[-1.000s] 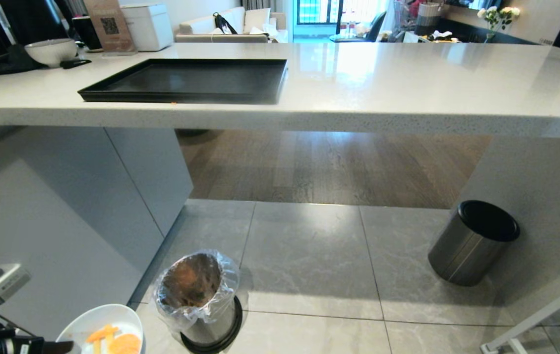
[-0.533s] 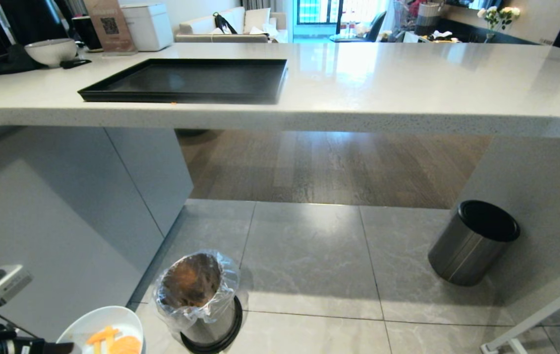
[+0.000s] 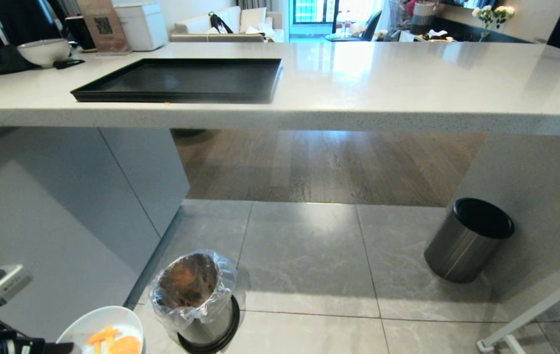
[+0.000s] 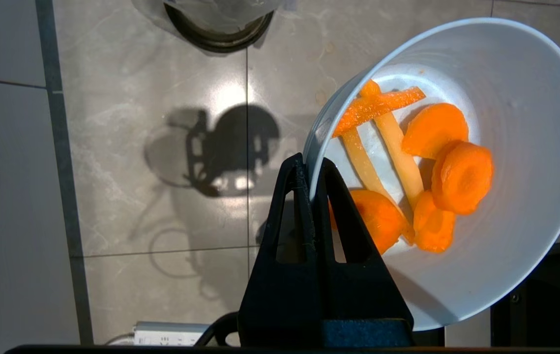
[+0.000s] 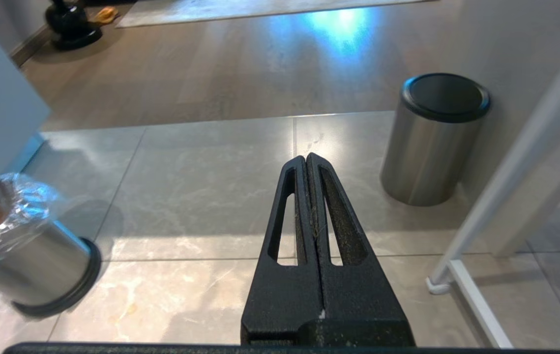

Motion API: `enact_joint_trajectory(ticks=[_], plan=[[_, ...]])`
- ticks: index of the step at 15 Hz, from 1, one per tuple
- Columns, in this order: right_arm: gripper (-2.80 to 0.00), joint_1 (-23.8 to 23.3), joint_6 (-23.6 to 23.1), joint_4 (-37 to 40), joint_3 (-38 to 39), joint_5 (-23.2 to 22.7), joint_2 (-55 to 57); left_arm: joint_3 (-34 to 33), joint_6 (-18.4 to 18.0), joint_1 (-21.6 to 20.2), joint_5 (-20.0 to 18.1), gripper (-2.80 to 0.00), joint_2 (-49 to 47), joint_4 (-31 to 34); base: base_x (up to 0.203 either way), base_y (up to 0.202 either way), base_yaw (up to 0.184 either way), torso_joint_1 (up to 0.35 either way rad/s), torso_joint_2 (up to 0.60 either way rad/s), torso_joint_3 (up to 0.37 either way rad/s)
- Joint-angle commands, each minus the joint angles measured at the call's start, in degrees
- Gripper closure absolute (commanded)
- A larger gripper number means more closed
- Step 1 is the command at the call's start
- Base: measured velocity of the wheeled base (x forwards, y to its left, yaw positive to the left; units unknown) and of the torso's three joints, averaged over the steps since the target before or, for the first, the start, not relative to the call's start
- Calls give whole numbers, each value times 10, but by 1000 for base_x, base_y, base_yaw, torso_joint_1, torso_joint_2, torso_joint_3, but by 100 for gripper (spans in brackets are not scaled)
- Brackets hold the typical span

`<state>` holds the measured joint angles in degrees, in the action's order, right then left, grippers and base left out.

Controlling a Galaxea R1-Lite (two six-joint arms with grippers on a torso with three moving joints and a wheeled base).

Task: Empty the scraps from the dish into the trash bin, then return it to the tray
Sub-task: Move the bowl over the trash can

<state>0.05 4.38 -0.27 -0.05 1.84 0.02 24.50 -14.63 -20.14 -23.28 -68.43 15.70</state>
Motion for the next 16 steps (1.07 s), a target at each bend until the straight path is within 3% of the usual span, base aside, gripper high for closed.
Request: enact_joint_trajectory(ticks=[1, 9, 16], plan=[[0, 0, 0, 0, 0, 0, 0, 0, 0, -1, -1, 0, 1, 0, 0, 0, 0, 0, 0, 0], [0, 0, 0, 0, 0, 0, 0, 2, -14, 0, -1, 0, 1, 0, -1, -6, 143, 3, 5, 1], [0, 0, -1, 0, 0, 0, 0, 3, -14, 1, -2, 0, 1, 0, 0, 0, 0, 0, 0, 0]])
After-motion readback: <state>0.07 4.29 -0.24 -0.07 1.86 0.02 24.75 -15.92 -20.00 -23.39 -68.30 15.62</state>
